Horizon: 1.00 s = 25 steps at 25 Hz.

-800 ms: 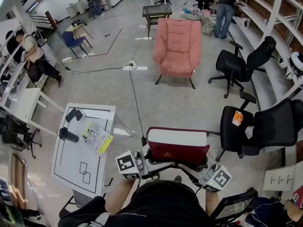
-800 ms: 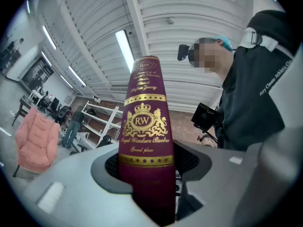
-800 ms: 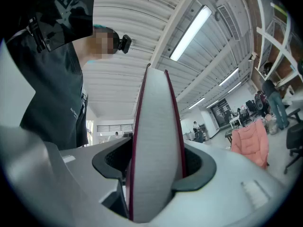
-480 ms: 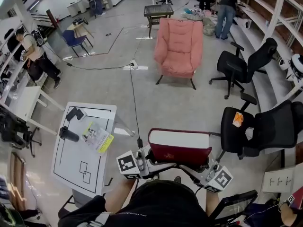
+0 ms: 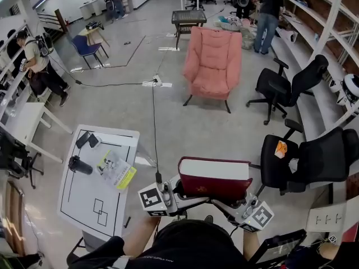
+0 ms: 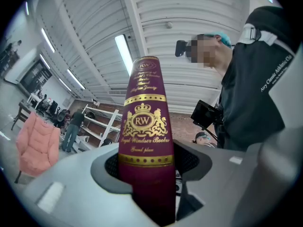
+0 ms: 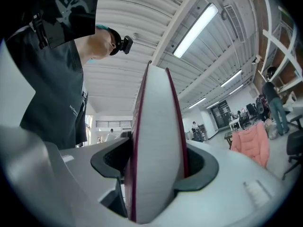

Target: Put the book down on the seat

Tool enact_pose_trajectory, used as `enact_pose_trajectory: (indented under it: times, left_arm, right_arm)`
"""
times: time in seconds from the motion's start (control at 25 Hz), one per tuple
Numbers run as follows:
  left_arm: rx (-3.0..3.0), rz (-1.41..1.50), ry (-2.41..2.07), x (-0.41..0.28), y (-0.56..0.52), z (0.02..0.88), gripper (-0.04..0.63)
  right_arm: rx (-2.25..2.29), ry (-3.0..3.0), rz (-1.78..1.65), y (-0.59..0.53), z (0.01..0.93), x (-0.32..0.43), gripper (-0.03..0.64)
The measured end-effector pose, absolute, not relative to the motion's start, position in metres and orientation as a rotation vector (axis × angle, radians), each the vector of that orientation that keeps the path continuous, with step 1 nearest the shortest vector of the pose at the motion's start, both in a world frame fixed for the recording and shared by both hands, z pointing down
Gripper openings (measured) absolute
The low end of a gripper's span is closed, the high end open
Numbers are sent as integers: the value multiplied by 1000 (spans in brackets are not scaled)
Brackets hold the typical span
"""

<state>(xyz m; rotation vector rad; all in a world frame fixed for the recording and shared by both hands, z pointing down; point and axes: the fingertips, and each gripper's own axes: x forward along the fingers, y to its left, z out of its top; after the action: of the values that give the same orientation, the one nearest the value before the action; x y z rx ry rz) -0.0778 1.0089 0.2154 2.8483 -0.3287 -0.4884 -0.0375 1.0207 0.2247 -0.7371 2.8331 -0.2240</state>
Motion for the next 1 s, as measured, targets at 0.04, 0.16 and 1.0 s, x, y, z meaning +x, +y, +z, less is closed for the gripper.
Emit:
enact_pose_trajectory:
  times: [0.04, 0.16, 1.0]
  left_arm:
    - [2850, -493, -319, -81, 1007, 213, 258]
    - [2852, -505, -268, -93, 1001, 211, 258]
    - [2820, -396, -330, -20, 852, 230, 258]
  right_arm:
    - [-737, 2829, -227, 1019, 221, -42, 314]
    - [-747, 2804, -205, 1012, 209, -57, 314]
    - [-756, 2807, -310, 865, 236, 17, 318]
